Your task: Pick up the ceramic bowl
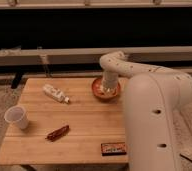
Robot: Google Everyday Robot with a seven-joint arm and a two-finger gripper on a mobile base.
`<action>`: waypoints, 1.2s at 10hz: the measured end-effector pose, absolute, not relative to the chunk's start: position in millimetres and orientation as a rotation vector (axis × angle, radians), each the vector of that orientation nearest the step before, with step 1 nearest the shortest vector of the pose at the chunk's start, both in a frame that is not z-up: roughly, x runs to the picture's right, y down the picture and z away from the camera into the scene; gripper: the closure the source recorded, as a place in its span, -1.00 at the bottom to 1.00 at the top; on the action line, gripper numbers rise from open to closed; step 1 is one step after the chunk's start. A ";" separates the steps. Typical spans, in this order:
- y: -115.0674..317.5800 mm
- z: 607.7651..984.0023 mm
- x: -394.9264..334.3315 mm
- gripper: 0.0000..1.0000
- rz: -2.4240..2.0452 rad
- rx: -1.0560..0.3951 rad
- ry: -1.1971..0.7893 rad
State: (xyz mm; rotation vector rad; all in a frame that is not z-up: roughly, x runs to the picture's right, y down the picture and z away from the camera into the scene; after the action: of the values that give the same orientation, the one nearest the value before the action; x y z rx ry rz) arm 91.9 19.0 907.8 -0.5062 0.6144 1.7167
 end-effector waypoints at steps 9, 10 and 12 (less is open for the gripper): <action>9.4 929.6 145.1 -0.60 1.794 -0.386 0.690; 14.4 932.6 150.7 -0.60 1.801 -0.385 0.697; 28.5 939.9 164.1 -0.60 1.821 -0.387 0.711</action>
State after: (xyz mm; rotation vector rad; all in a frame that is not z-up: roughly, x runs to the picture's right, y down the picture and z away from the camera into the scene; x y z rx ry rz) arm 164.1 28.5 939.9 -0.3873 0.7109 1.8212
